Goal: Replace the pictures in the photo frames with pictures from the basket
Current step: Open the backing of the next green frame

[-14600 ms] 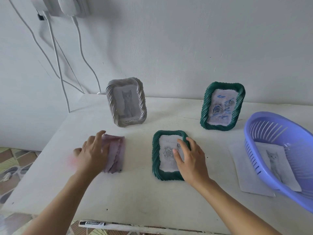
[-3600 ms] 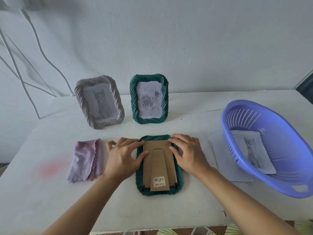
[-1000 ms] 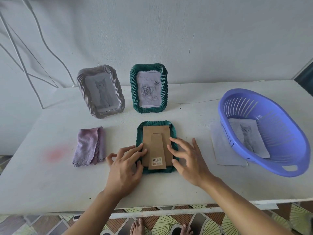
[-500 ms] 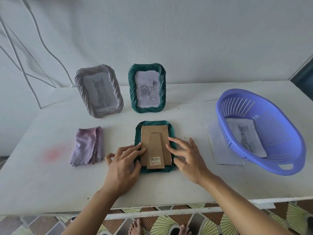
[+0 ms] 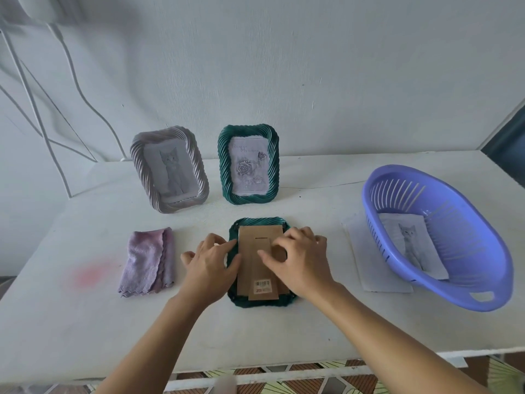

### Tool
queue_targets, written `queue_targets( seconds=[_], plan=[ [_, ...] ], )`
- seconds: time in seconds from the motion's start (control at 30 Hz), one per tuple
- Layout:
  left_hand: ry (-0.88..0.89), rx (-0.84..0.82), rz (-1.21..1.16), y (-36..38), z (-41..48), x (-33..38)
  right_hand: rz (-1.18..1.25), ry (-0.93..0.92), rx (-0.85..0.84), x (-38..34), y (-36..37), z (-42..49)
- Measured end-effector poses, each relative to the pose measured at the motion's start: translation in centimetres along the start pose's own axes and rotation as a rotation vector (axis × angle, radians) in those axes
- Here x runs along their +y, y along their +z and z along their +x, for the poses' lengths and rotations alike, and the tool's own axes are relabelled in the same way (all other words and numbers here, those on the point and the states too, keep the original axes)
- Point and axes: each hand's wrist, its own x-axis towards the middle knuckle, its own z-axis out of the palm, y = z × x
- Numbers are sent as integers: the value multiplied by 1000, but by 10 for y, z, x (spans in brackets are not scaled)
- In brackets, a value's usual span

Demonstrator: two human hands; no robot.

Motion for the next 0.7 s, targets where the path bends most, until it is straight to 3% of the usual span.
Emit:
queue_targets(
  seconds=[0.2,0.7],
  plan=[
    [40,-37,-4,3,1,-6,-156,13,-62,-18,1,1],
    [122,-126,-74,0,4,-27,-36,187,-175,-31,-6,3]
  ],
)
